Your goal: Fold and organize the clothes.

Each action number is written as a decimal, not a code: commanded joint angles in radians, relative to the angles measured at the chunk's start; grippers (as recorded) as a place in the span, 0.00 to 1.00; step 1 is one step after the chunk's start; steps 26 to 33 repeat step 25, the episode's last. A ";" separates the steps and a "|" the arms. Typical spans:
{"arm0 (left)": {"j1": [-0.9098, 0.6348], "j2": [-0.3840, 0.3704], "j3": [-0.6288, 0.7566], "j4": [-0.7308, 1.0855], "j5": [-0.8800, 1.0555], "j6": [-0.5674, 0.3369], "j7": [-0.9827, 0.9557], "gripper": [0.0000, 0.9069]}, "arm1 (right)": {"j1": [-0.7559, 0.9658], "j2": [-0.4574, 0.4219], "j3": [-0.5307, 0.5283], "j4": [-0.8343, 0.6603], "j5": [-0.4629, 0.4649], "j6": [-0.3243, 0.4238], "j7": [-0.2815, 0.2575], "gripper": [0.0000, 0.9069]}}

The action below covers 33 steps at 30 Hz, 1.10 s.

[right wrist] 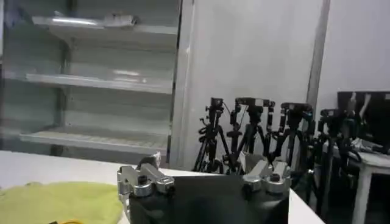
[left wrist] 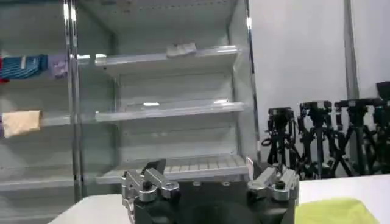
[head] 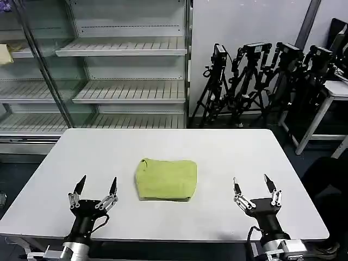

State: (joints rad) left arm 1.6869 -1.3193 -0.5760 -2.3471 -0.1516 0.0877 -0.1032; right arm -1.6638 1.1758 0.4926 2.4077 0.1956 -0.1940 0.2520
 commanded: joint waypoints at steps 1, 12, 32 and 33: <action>0.035 -0.009 -0.015 -0.015 0.026 -0.006 0.006 1.00 | 0.002 -0.008 -0.012 -0.002 -0.002 0.008 -0.003 1.00; 0.055 -0.009 -0.015 -0.026 -0.010 0.009 0.017 1.00 | 0.025 -0.013 -0.024 -0.028 -0.002 0.004 0.001 1.00; 0.061 -0.001 -0.021 -0.048 -0.057 0.023 0.041 1.00 | 0.055 -0.005 -0.038 -0.049 0.012 0.017 -0.010 1.00; 0.061 -0.001 -0.021 -0.048 -0.057 0.023 0.041 1.00 | 0.055 -0.005 -0.038 -0.049 0.012 0.017 -0.010 1.00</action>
